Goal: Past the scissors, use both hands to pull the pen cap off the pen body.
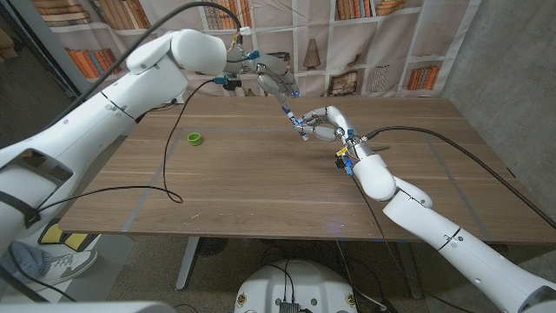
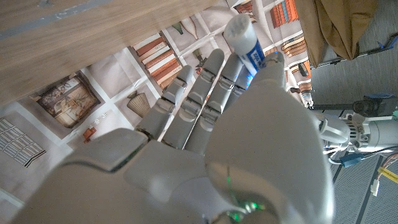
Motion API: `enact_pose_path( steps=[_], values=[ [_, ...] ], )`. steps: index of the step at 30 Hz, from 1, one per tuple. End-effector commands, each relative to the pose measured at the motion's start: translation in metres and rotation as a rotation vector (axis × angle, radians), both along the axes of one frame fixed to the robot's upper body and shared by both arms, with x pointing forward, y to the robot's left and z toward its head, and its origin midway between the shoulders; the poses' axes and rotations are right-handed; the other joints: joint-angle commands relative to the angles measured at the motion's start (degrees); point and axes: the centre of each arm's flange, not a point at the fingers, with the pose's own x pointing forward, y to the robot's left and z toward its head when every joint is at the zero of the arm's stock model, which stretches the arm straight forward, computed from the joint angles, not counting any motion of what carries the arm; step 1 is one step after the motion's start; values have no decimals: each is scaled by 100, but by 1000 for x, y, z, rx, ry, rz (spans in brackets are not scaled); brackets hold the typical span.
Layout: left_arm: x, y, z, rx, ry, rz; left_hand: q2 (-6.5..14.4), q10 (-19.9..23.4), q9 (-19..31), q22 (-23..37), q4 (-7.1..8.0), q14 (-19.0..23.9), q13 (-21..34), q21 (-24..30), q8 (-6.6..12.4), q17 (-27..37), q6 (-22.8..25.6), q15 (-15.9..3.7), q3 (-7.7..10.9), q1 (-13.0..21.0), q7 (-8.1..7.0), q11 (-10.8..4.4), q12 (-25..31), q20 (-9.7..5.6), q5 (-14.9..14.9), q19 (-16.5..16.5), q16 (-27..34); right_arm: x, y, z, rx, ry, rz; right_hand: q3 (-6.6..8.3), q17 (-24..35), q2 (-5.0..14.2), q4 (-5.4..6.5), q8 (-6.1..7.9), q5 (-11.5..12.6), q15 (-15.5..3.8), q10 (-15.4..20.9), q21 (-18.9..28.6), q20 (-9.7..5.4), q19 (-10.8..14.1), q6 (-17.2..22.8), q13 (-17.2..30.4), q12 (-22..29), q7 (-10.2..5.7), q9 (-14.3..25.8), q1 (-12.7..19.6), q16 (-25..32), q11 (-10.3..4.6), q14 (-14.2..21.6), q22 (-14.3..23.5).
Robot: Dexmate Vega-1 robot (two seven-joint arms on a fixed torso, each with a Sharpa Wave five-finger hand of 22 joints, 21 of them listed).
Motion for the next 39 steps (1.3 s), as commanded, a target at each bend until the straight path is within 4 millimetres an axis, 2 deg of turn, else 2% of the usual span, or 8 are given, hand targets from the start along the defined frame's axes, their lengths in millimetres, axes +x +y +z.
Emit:
enact_pose_path(
  steps=[1, 3, 9, 12, 16, 18, 27, 39],
  values=[
    [1, 12, 16, -51, 75, -13, 39, -31, 20, 16, 98, -89, 11, -31, -41, 14, -77, 33, -28, -156, 46, 87, -10, 69, 17, -40, 22, 6, 0, -3, 1, 26, -7, -20, -1, 430, 60, 52, 28, -174, 87, 12, -84, 32, 319, 31, 17, -328, 13, 503, -17, -83, 1, 8],
    [0, 14, 18, -63, 77, -10, 37, -75, 20, 16, 139, -132, 12, -20, -46, 14, -120, 59, -53, -232, 74, 110, -12, 192, 17, -24, 23, 7, -1, -4, 2, 29, -8, -26, -1, 427, 67, 51, 28, -172, 88, 11, -84, 31, 315, 30, 17, -328, 13, 508, -17, -83, 2, 8],
    [-3, 17, 19, -35, 60, 15, -34, -39, 19, 12, 144, -123, 14, 3, -30, 4, -121, 69, -95, -282, 82, 109, 20, 265, 18, 28, 40, 8, -2, -5, 7, 31, -11, -42, -1, 430, 92, 52, 32, -172, 82, 9, -70, 31, 311, 22, 13, -327, 12, 528, -16, -82, 4, 7],
    [0, 17, 16, -1, 69, 33, -88, 155, 21, -2, 70, 118, 14, 18, 50, -17, 49, -33, -84, -202, 112, 111, 100, 49, 42, 70, 127, 8, -4, -4, 5, 28, -15, -51, -1, 431, 107, 54, 32, -173, 89, 5, -61, 23, 312, 29, 21, -327, 15, 535, -16, -81, 6, 8],
    [3, 16, 13, 30, 80, 45, -97, 298, 22, -14, 14, 280, 16, 28, 119, -25, 236, -18, -56, -120, 133, 119, 145, -48, 48, 114, 166, 8, -5, -3, 11, 26, -18, -53, 3, 439, 119, 58, 37, -176, 93, 19, -12, 63, 314, 24, 21, -328, 15, 560, -6, -82, 31, 7],
    [4, 15, 12, 42, 86, 50, -95, 468, 24, -23, 2, 374, 20, 29, 164, -28, 371, -34, -49, -108, 125, 61, 197, -84, 47, 133, 181, 8, -5, -3, 10, 27, -17, -61, 2, 433, 128, 57, 36, -173, 92, 14, -7, 51, 311, 23, 20, -327, 14, 562, -8, -82, 32, 7],
    [13, 14, 4, 55, 108, 48, -78, 532, 25, -30, 13, 407, 25, 27, 162, -28, 415, -39, -46, -129, 138, 119, 195, -81, 44, 146, 158, 6, -6, -2, 8, 18, -26, -89, -4, 429, 170, 58, 36, -163, 91, 8, 12, 42, 306, 27, 25, -332, 14, 573, -18, -85, 33, 8],
    [24, 10, -8, 49, 105, 32, -18, 455, 26, -33, -10, 375, 24, 28, 124, -32, 366, -104, 2, -75, 110, 73, 137, -102, 54, 168, 115, 6, -6, -2, 6, 10, -19, -110, -5, 435, 214, 64, 39, -162, 94, 8, 51, 50, 311, 26, 29, -332, 14, 605, -19, -84, 36, 9]
  ],
)
